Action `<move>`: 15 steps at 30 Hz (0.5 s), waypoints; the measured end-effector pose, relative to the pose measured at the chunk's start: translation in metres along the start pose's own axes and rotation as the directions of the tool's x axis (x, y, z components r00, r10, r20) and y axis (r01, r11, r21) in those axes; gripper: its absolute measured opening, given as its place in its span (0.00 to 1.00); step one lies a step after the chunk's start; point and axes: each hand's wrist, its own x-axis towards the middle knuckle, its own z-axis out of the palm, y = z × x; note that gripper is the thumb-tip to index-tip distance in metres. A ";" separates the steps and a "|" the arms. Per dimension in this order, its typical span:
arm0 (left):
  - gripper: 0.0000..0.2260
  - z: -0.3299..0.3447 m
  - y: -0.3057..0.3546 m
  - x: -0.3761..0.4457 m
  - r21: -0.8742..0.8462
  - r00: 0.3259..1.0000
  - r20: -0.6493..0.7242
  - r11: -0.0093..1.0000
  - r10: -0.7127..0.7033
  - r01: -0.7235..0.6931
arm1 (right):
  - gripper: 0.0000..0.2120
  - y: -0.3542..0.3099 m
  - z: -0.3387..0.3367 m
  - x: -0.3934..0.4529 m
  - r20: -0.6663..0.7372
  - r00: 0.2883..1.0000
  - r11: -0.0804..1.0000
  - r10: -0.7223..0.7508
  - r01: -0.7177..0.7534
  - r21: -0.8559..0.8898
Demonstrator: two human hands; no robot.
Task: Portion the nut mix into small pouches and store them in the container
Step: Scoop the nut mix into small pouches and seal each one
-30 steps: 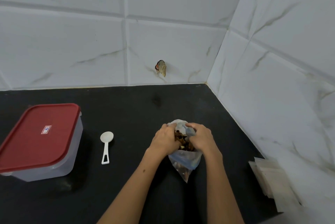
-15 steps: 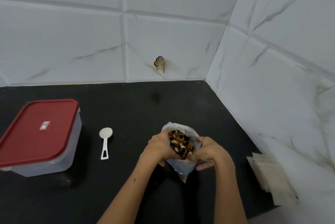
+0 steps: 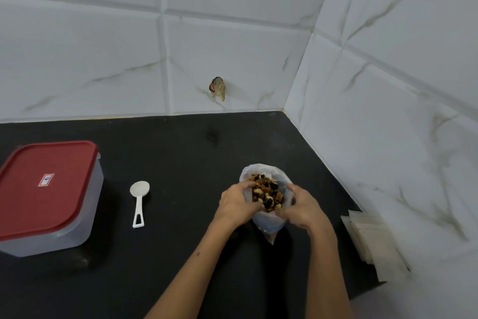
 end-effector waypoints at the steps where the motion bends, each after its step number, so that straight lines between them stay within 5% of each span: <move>1: 0.27 0.002 -0.001 0.001 0.004 1.000 0.006 1.000 -0.007 0.007 | 0.33 0.001 0.000 0.000 -0.002 1.000 1.000 -0.001 0.001 0.009; 11: 0.19 -0.018 -0.002 0.003 -0.072 0.999 -0.028 0.997 0.036 -0.038 | 0.29 0.009 -0.002 0.009 -0.023 0.998 0.998 0.057 -0.056 0.033; 15: 0.13 -0.048 -0.003 0.003 -0.218 0.979 -0.202 0.976 -0.021 -0.024 | 0.22 -0.008 -0.002 0.004 -0.245 0.970 1.000 -0.007 0.009 0.005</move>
